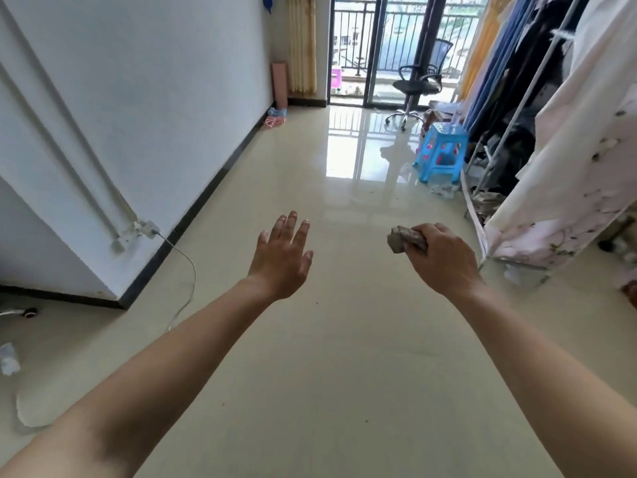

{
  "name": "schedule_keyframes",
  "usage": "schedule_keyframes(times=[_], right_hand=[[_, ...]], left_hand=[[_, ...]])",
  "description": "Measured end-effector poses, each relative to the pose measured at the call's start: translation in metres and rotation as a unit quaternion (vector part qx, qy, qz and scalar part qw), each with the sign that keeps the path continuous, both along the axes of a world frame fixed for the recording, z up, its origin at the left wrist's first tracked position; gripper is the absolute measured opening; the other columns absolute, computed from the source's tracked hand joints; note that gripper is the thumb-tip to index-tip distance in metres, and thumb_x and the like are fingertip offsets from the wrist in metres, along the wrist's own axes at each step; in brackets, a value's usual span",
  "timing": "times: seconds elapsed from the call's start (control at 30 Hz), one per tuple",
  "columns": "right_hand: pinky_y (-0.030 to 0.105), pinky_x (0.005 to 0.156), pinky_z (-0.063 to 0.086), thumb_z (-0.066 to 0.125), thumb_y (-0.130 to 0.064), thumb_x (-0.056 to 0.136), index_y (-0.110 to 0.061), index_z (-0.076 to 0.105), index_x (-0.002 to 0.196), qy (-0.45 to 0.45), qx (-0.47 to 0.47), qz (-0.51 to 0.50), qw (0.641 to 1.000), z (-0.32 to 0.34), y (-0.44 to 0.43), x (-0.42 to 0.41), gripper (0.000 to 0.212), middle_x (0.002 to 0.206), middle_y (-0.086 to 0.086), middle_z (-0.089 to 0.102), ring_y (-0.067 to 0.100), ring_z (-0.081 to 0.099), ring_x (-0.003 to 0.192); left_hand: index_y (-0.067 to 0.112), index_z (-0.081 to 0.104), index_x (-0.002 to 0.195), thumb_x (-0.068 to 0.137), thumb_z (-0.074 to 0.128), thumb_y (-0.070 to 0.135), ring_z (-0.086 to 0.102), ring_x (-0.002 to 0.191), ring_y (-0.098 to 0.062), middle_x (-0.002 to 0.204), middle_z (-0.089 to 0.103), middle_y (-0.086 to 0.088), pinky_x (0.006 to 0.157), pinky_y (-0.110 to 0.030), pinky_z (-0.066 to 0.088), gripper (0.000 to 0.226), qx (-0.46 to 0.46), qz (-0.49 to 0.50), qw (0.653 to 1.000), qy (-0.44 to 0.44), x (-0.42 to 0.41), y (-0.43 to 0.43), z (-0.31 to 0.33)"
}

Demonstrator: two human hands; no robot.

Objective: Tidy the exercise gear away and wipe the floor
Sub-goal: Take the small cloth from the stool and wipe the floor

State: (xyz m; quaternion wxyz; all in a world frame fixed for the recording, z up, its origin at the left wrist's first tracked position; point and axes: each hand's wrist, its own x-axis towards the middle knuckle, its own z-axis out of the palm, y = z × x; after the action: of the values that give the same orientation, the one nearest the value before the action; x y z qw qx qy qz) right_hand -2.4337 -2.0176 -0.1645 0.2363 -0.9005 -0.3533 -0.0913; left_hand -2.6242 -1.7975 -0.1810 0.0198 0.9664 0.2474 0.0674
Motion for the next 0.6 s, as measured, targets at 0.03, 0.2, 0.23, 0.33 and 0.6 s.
schedule_keyframes(times=[0.03,0.2,0.23,0.33,0.6], right_hand=[[0.032,0.069,0.041,0.061,-0.035,0.091,-0.021,0.066,0.111,-0.002,0.0,-0.012,1.0,-0.005,0.005,0.027,0.025,0.106,0.005,0.065,0.034,0.064,0.087],[0.034,0.068,0.043,0.06,-0.033,0.091,-0.019,0.067,0.107,0.025,0.013,-0.043,0.999,-0.044,0.046,0.167,0.023,0.102,0.008,0.065,0.035,0.064,0.086],[0.033,0.068,0.042,0.06,-0.033,0.091,-0.019,0.067,0.107,0.034,0.016,-0.041,0.998,-0.051,0.058,0.199,0.022,0.102,0.008,0.065,0.035,0.064,0.087],[0.033,0.07,0.042,0.059,-0.033,0.092,-0.019,0.066,0.109,0.049,0.01,-0.019,0.999,-0.059,0.104,0.298,0.023,0.105,0.006,0.064,0.034,0.063,0.089],[0.033,0.074,0.047,0.055,-0.038,0.093,-0.023,0.064,0.109,0.061,-0.016,0.108,0.992,-0.025,0.274,0.497,0.024,0.106,0.001,0.063,0.028,0.063,0.09]], left_hand=[[0.017,0.011,0.156,0.101,0.031,0.043,0.005,0.151,-0.028,0.164,0.003,-0.011,0.118,-0.051,0.017,0.063,0.003,-0.01,1.0,0.009,0.03,0.009,-0.004],[0.018,0.011,0.156,0.101,0.031,0.043,0.005,0.151,-0.026,0.164,0.003,-0.01,0.117,-0.051,0.017,0.064,0.008,-0.023,0.999,0.035,0.174,0.056,-0.032],[0.018,0.011,0.156,0.101,0.031,0.043,0.005,0.151,-0.026,0.164,0.003,-0.009,0.118,-0.051,0.017,0.063,0.007,-0.021,0.999,0.04,0.207,0.068,-0.039],[0.018,0.011,0.156,0.101,0.031,0.043,0.006,0.15,-0.026,0.164,0.002,-0.008,0.117,-0.051,0.017,0.063,-0.002,0.011,0.999,0.049,0.303,0.103,-0.045],[0.018,0.012,0.155,0.101,0.032,0.043,0.006,0.15,-0.026,0.164,0.002,-0.008,0.116,-0.05,0.016,0.063,-0.01,0.097,0.995,0.025,0.482,0.213,-0.01]])
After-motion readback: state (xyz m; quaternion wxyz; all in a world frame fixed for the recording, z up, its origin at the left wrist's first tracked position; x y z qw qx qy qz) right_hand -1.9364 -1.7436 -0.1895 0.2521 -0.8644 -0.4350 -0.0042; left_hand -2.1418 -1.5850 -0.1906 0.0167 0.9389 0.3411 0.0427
